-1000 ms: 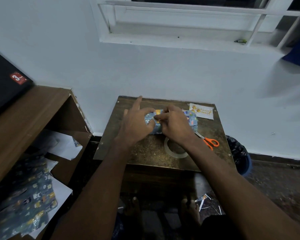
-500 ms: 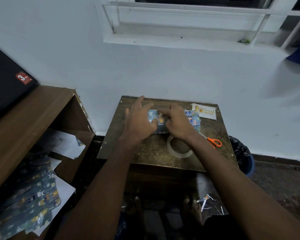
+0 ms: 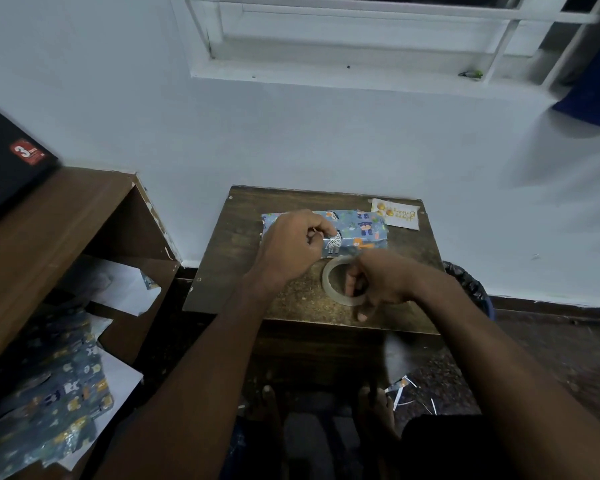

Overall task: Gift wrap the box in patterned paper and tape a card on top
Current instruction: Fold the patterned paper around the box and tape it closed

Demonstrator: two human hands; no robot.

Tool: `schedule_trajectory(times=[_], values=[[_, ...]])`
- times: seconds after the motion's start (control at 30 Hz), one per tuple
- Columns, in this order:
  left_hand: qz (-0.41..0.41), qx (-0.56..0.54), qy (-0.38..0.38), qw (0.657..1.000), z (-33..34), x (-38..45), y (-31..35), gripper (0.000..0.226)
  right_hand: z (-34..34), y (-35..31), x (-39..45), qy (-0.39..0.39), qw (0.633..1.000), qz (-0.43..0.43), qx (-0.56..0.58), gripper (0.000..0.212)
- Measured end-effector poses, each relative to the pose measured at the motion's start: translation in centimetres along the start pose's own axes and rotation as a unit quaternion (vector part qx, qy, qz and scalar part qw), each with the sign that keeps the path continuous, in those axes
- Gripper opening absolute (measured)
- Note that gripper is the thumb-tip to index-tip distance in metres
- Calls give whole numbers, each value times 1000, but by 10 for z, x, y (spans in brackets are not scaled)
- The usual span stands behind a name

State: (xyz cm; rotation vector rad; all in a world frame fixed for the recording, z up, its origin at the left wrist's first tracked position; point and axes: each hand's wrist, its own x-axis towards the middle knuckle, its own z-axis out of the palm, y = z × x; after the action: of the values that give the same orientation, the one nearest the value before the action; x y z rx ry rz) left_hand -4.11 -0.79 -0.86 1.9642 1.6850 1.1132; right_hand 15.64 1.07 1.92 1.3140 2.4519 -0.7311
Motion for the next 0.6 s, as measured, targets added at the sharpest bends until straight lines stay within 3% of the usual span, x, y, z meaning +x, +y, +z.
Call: schedule_trajectory(times=[0.1,0.2,0.4,0.6], values=[[-12,-33,-6,999,5,-2,4,31,7,3,-1,33,999,-11,11,22],[-31,-84,-20,996,3,-3,8,22,-5,15,-10,50,993,-39,98,22],[-103,-184,-72,975,5,-3,16,18,-25,36,-24,57,922,-124,362,12],[-167,-242,-74,953,5,-4,25,31,-22,44,-21,83,894,-111,426,16]])
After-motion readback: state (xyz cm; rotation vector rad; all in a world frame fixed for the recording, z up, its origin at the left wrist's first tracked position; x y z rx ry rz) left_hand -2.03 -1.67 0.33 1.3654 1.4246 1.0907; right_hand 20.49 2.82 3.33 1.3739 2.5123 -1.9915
